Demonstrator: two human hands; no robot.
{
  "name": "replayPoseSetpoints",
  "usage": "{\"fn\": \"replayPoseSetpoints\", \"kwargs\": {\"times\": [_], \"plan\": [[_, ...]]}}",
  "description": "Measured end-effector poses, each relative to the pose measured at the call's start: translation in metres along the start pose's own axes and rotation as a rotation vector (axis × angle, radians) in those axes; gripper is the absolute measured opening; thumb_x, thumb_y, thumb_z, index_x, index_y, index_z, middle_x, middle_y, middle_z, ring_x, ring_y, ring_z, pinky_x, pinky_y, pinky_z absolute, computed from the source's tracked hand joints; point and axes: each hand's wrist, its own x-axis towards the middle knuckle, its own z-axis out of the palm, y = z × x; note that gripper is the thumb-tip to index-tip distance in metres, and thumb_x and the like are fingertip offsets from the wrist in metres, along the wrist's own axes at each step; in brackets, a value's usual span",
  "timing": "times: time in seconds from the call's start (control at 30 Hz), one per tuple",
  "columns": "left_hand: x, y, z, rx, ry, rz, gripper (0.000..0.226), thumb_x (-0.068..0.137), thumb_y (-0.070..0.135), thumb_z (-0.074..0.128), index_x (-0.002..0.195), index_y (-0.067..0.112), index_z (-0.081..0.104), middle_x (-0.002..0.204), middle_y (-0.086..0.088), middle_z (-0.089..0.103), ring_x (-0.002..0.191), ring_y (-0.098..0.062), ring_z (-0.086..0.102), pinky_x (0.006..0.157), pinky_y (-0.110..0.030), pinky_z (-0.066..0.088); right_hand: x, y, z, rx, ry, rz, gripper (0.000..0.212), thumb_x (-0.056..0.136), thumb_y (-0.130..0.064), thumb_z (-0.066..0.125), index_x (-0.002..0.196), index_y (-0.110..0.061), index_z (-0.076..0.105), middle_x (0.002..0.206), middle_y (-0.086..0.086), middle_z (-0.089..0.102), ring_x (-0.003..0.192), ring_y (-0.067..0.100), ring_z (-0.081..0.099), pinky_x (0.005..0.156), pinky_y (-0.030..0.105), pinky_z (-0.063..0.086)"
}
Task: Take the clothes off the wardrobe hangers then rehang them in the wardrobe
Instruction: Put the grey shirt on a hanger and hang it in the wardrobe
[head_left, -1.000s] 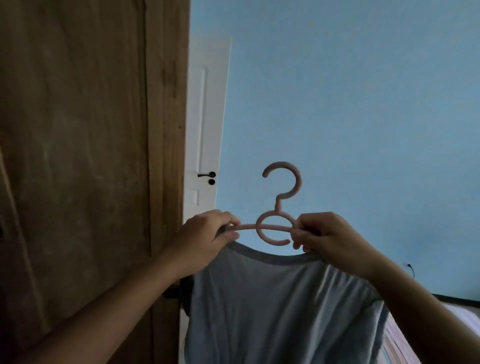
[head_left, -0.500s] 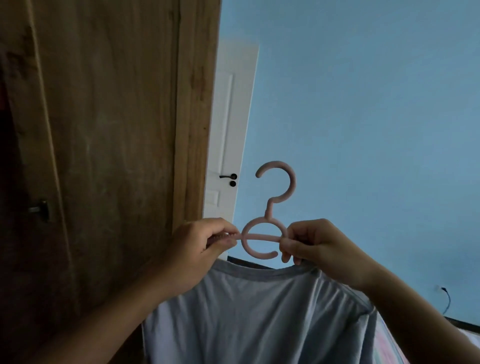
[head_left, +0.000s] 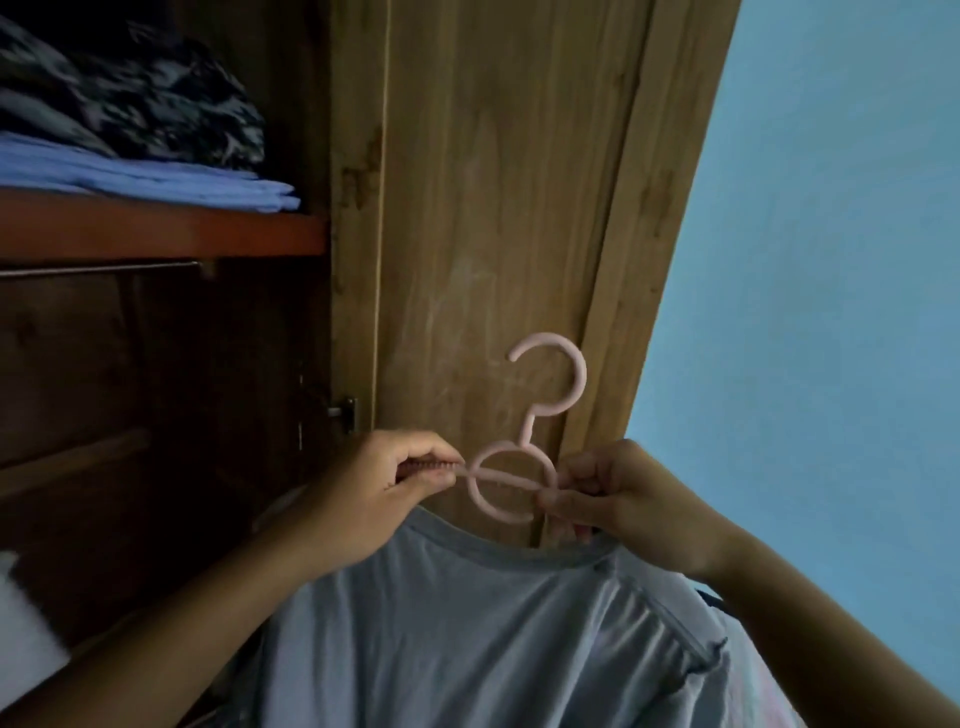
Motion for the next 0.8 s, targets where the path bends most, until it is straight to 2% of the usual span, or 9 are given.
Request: {"fn": "replayPoseSetpoints", "kwargs": {"times": [0.13,0.2,0.33,0.4,0.57,0.67,0.73,0.8], "plan": [[-0.014,-0.026,-0.04,0.075,0.05,-0.061,0.017,0.091,0.012,0.067,0.097,0.027,0.074,0.09,0.018,0.071,0.089,-0.001,0.067,0.076,-0.014,0.05,0.043,-0.008,0.034,0.059,-0.086,-0.003,0.016,0.094,-0.018,0.066,0.082,-0.018,0.076,0.073,0.005,0.073,0.063,0.009,0.064,0.06,0.018,0.049],[-0.022,-0.042,-0.06,0.137,0.066,-0.09,0.017,0.091,0.012,0.066,0.097,0.025,0.074,0.09,0.015,0.07,0.089,-0.003,0.066,0.077,-0.017,0.051,0.064,-0.015,0.055,0.078,-0.141,0.0,0.014,0.095,-0.017,0.064,0.086,-0.015,0.074,0.074,0.004,0.072,0.064,0.009,0.064,0.061,0.019,0.049],[-0.039,-0.076,-0.099,0.286,0.095,-0.142,0.017,0.091,0.011,0.066,0.098,0.025,0.073,0.091,0.013,0.067,0.088,-0.003,0.065,0.079,-0.029,0.054,0.103,-0.023,0.102,0.201,-0.195,0.044,0.019,0.098,-0.01,0.058,0.098,0.005,0.069,0.081,0.009,0.071,0.067,0.014,0.062,0.065,0.021,0.05],[-0.045,-0.091,-0.116,0.338,0.102,-0.188,0.015,0.091,0.011,0.066,0.099,0.021,0.074,0.093,0.011,0.068,0.088,-0.002,0.064,0.079,-0.029,0.054,0.122,-0.026,0.124,0.261,-0.209,0.081,0.02,0.098,-0.008,0.056,0.1,0.009,0.068,0.084,0.012,0.071,0.069,0.015,0.061,0.066,0.022,0.05],[-0.063,-0.116,-0.164,0.541,0.093,-0.279,0.013,0.094,0.012,0.063,0.103,0.014,0.073,0.097,0.002,0.067,0.09,-0.007,0.06,0.079,-0.023,0.047,0.172,-0.038,0.182,0.373,-0.204,0.171,0.016,0.098,-0.006,0.056,0.091,-0.004,0.071,0.08,0.009,0.073,0.066,0.012,0.062,0.065,0.02,0.052],[-0.081,-0.129,-0.198,0.785,0.033,-0.431,0.012,0.097,0.016,0.057,0.102,0.017,0.068,0.102,-0.001,0.064,0.095,-0.015,0.059,0.081,-0.029,0.046,0.203,-0.044,0.216,0.383,-0.215,0.162,0.019,0.099,-0.011,0.056,0.09,-0.007,0.073,0.077,0.005,0.074,0.063,0.01,0.062,0.063,0.019,0.051],[-0.095,-0.131,-0.22,1.01,-0.004,-0.501,0.013,0.094,0.013,0.053,0.095,0.018,0.065,0.099,-0.002,0.064,0.091,-0.018,0.061,0.075,-0.03,0.048,0.222,-0.049,0.235,0.373,-0.215,0.159,0.021,0.099,-0.012,0.056,0.089,-0.008,0.074,0.076,0.005,0.074,0.062,0.01,0.061,0.062,0.019,0.05],[-0.108,-0.129,-0.236,1.132,-0.056,-0.568,0.019,0.09,0.007,0.049,0.092,0.017,0.065,0.098,-0.003,0.065,0.089,-0.018,0.061,0.068,-0.025,0.041,0.238,-0.054,0.252,0.379,-0.221,0.163,0.023,0.099,-0.012,0.055,0.088,-0.007,0.074,0.076,0.006,0.074,0.062,0.01,0.061,0.062,0.02,0.05]]}}
